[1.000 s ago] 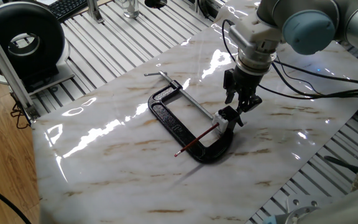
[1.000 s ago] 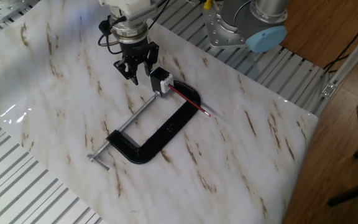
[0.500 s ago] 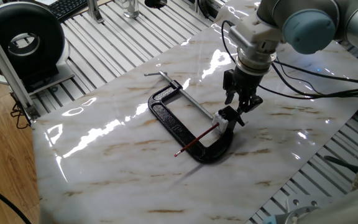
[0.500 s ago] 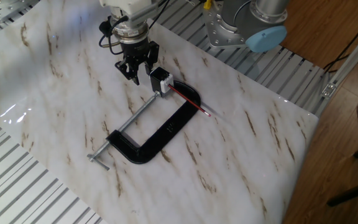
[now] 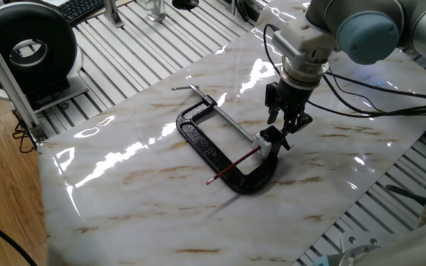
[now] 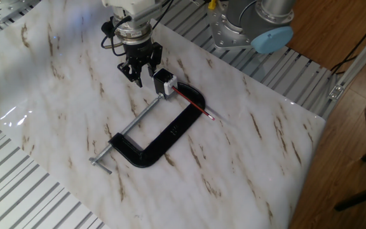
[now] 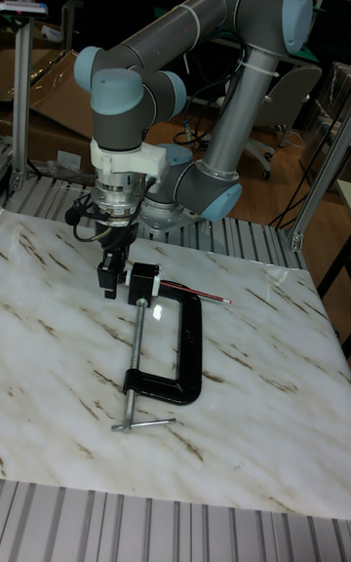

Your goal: Sharpen the pencil with a pencil sharpener

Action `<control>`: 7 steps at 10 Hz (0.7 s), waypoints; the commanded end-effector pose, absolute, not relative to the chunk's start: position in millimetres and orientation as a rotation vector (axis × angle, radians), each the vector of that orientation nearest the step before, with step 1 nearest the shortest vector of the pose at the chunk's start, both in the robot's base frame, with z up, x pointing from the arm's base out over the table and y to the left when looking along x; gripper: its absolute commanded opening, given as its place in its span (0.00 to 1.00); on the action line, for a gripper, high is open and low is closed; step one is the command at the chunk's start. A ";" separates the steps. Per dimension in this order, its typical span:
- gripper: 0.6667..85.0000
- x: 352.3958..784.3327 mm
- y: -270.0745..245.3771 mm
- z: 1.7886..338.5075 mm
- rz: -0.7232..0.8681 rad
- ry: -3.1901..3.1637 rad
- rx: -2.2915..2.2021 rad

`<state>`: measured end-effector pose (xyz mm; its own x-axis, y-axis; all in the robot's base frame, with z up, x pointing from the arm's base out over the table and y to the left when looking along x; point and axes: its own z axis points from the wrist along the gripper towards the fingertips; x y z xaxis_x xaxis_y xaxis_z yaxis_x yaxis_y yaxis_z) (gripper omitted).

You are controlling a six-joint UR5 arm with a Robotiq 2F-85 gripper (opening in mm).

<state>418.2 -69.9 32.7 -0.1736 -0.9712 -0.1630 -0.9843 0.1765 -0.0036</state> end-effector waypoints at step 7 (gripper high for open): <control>0.51 418.9 -83.4 31.6 0.107 2.345 -1.889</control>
<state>416.9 -80.2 30.4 -0.1874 -0.9713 -0.1462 -0.9813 0.1917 -0.0160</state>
